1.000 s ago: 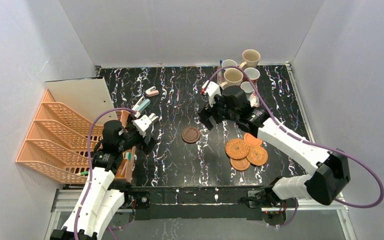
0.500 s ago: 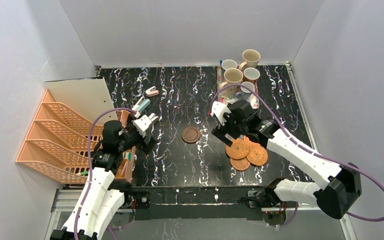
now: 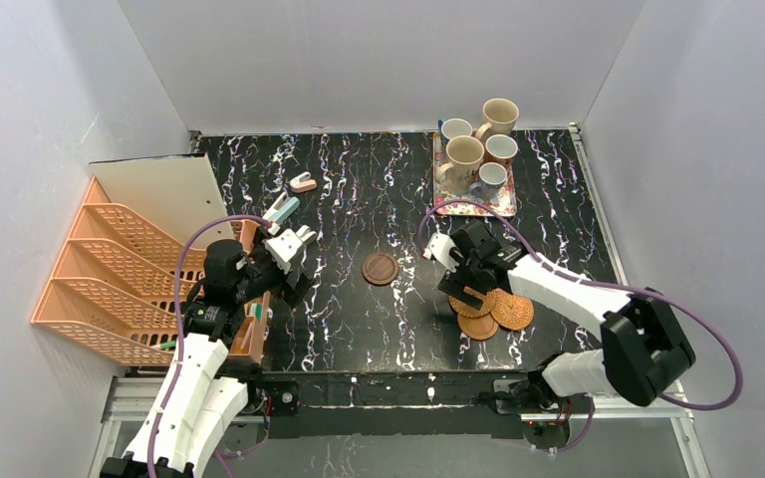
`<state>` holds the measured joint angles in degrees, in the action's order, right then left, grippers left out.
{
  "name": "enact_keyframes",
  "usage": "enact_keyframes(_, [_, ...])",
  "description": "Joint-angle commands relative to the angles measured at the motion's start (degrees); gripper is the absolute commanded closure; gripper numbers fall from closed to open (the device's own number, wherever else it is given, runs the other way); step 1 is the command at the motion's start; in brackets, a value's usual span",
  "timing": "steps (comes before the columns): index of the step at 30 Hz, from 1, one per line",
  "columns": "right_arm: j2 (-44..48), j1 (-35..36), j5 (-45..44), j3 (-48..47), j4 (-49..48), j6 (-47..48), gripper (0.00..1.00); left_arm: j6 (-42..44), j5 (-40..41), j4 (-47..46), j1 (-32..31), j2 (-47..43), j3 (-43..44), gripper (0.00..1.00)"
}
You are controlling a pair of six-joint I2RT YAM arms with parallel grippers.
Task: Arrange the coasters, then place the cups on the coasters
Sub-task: Move the coaster to the center of the board.
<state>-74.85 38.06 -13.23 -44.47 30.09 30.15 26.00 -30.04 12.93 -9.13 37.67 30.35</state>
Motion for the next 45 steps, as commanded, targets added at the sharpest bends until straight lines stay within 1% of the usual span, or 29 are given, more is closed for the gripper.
enact_keyframes(1, [-4.5, -1.7, -2.2, 0.3, -6.6, 2.6, 0.02, 0.5, -1.2, 1.0, 0.2, -0.4, 0.7, 0.02])
enact_keyframes(6, [-12.4, -2.0, -4.1, 0.5, -12.3, 3.5, 0.02, 0.7, -1.5, 1.0, 0.2, -0.3, 0.7, 0.02])
enact_keyframes(9, [-17.7, -2.2, -8.3, 0.2, -18.9, 4.4, 0.02, 0.7, -1.5, 1.1, 0.2, -0.3, 0.8, 0.02])
enact_keyframes(12, [-22.8, -3.0, -10.7, -1.5, -23.5, 5.3, 0.02, 0.7, -1.6, 1.2, 0.2, -0.6, 0.7, 0.02])
enact_keyframes(16, [-28.6, -4.0, -14.3, -5.5, -27.0, 5.6, 0.02, 0.8, -1.8, 1.2, 0.2, -0.7, 0.7, 0.02])
enact_keyframes(19, [-30.7, -4.5, -17.4, -7.9, -28.1, 5.8, 0.02, 0.8, -1.9, 1.3, 0.2, -0.7, 0.7, 0.02])
enact_keyframes(21, [-29.4, -4.7, -16.7, -9.2, -26.5, 5.4, 0.02, 0.9, -2.2, 1.3, 0.2, -0.8, 0.7, 0.02])
enact_keyframes(23, [-26.3, -4.6, -13.1, -11.0, -22.6, 4.6, 0.02, 0.9, -2.5, 1.2, 0.2, -0.7, 0.6, 0.02])
enact_keyframes(26, [-19.2, -4.6, -7.8, -14.1, -16.2, 3.5, 0.02, 0.8, -2.4, 1.3, 0.2, 0.0, 0.9, 0.02])
enact_keyframes(30, [-10.3, -4.6, -3.0, -17.9, -7.8, 3.4, 0.02, 0.6, -2.0, 1.6, 0.2, -0.9, 1.0, 0.02])
enact_keyframes(32, [-6.4, -4.7, -2.0, -18.7, -5.1, 3.6, 0.02, 0.5, -2.0, 1.6, 0.2, -1.8, 1.0, 0.02])
enact_keyframes(34, [-2.8, -4.6, -3.0, -18.1, -3.7, 4.3, 0.02, 0.4, -2.0, 1.6, 0.2, -2.1, 1.0, 0.02])
enact_keyframes(37, [1.8, -4.7, -4.4, -15.5, -2.6, 5.8, 0.02, 0.3, -2.0, 1.6, 0.2, -1.9, 1.1, 0.02])
enact_keyframes(40, [4.5, -4.6, -3.7, -11.7, -4.4, 6.4, 0.02, 0.4, -2.3, 1.6, 0.2, -1.4, 1.2, 0.02])
enact_keyframes(42, [3.8, -4.6, -4.7, -9.5, -7.0, 6.5, 0.02, 0.5, -2.4, 1.6, 0.2, -1.0, 1.1, 0.02])
enact_keyframes(45, [0.1, -4.6, -6.8, -7.4, -12.9, 6.8, 0.02, 0.5, -2.3, 1.6, 0.2, -0.6, 1.2, 0.02])
